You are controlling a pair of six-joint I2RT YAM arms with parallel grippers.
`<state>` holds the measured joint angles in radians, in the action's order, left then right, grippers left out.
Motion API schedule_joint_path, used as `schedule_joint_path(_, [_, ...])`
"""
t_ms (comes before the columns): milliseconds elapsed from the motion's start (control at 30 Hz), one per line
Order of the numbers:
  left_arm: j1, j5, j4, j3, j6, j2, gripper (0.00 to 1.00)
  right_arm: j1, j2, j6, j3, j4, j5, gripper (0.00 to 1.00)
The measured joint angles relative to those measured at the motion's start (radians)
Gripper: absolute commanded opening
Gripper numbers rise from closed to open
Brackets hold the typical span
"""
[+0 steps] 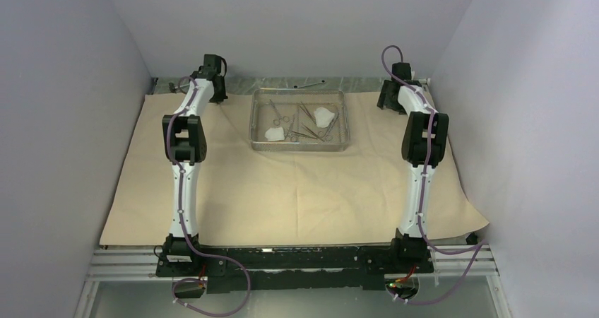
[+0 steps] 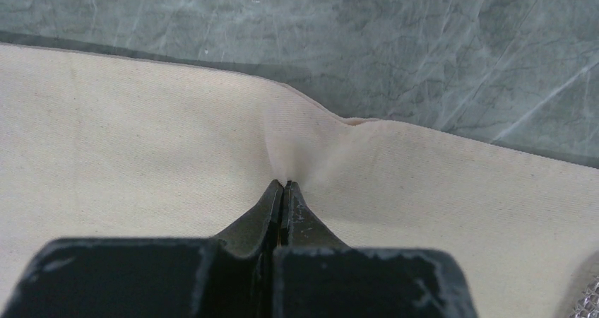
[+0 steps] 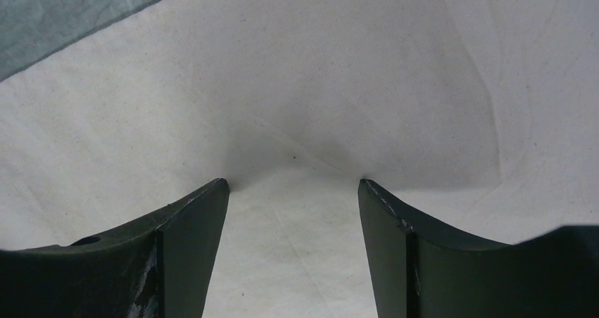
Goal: Open and lay out the surgical kit
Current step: Smooth out the surgical kit at the center of the board.
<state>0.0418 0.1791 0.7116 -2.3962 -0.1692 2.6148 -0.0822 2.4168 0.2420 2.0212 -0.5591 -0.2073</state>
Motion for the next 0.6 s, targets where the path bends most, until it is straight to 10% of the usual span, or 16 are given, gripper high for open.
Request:
schedule_joint_path(167, [-0.008, -0.017, -0.011, -0.019, 0.0, 0.014, 0.0, 0.0, 0.017, 0.005, 0.028, -0.005, -0.002, 0.72])
schedule_joint_path(367, [-0.032, -0.059, -0.026, -0.023, 0.009, 0.015, 0.67, 0.0, 0.033, 0.016, 0.085, -0.071, 0.0, 0.74])
schedule_joint_path(600, [-0.087, -0.108, -0.032, 0.15, -0.01, -0.122, 0.85, 0.0, -0.023, 0.032, 0.11, -0.196, -0.001, 0.74])
